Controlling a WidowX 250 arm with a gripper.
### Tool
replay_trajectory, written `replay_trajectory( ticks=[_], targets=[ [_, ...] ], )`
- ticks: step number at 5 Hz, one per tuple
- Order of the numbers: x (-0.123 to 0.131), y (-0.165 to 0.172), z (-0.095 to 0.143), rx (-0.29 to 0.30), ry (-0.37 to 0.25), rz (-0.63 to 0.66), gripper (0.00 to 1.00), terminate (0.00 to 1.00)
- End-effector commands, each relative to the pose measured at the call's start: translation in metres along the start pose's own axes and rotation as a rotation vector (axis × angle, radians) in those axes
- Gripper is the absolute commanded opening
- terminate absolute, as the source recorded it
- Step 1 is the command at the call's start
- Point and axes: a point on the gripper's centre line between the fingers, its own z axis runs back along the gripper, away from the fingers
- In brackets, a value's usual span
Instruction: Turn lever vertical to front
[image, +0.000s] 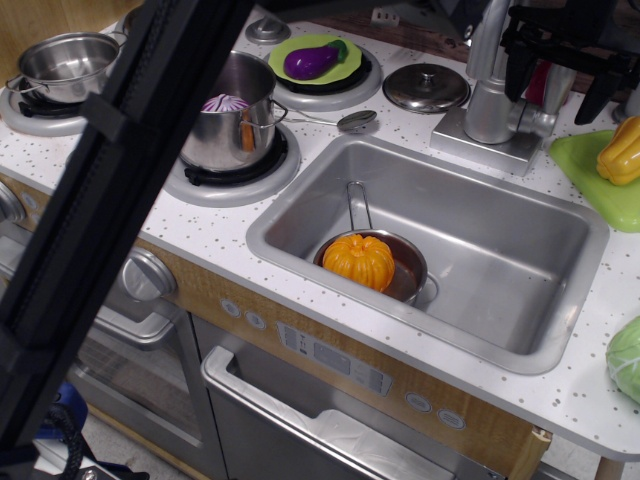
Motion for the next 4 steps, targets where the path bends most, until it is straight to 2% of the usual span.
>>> replay_trajectory(
  ticks=[1, 4],
  targets=[
    [0.0, 0.0, 0.0, 0.0, 0.0, 0.0, 1.0, 0.0],
    [0.014, 0.0, 0.028, 0.075, -0.233, 0.019, 1.0, 0.0]
  ],
)
